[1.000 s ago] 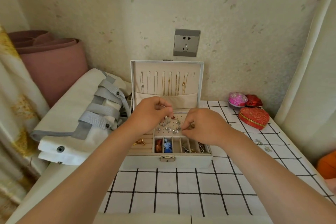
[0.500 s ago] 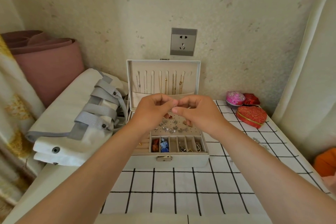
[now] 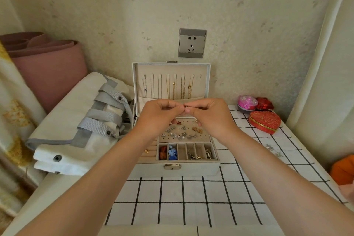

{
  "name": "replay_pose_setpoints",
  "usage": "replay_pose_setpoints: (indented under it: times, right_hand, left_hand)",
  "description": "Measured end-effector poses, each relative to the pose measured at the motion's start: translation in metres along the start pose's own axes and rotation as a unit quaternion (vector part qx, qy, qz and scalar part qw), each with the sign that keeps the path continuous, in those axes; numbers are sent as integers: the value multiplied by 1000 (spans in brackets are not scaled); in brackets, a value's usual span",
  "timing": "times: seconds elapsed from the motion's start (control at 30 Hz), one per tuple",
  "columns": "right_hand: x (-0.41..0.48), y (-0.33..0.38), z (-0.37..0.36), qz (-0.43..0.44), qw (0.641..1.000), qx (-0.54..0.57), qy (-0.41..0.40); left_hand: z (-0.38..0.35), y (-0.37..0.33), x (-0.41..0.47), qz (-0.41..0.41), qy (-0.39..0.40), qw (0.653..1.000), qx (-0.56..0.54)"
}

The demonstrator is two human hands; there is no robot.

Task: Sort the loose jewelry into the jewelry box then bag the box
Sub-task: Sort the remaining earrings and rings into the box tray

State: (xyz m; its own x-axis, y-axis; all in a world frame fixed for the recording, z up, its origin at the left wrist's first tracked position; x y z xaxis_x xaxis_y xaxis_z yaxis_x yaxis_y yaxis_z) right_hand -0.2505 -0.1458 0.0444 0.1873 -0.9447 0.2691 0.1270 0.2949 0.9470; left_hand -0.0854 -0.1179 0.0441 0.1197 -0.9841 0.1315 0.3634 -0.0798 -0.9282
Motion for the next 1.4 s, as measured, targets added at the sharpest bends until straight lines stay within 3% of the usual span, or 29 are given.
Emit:
replay_pose_setpoints:
  times: [0.07,0.13,0.23,0.3,0.37,0.93,1.03,1.2,1.4]
  right_hand:
    - [3,-4,3,2,999,-33,-13]
    - [5,-11,6,5,988,-157,-8]
    - [3,-18,7,14,937,-348,36]
    - [2,-20,5,30,908,-413,58]
    - [3,-21,2,43,892,-445,72]
    - [12,-18,-2,76,855,-478,187]
    - [13,-18,1,58,868,-447,208]
    - [13,-12,18,21,910,-380,166]
    - [2,-13,26,-62,912,-344,215]
  left_hand:
    - [-1,4,1,-23,1,998,56]
    - [-3,11,3,-59,10,985,159]
    - [-5,21,1,-113,41,939,323]
    - [-7,25,0,-161,55,904,393]
    - [-6,27,0,-186,67,890,411]
    - [-12,34,2,-201,121,872,429]
    - [-13,33,2,-205,117,873,428]
    - [-16,34,1,-219,101,873,424]
    - [-26,31,-3,-238,143,854,440]
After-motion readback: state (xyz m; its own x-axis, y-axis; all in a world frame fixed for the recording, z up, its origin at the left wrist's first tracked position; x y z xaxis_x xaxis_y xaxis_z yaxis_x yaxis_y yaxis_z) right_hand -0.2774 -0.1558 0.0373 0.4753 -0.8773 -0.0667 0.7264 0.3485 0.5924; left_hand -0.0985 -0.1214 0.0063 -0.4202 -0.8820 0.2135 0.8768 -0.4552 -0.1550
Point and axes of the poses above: each hand's wrist, its own x-axis towards the middle knuckle, its own z-axis out of the back of the hand, y = z × x, the point moved 2 cm from there along x, towards the middle knuckle, and after that the axes turned 7 degrees about x, right-handed, at the moved point
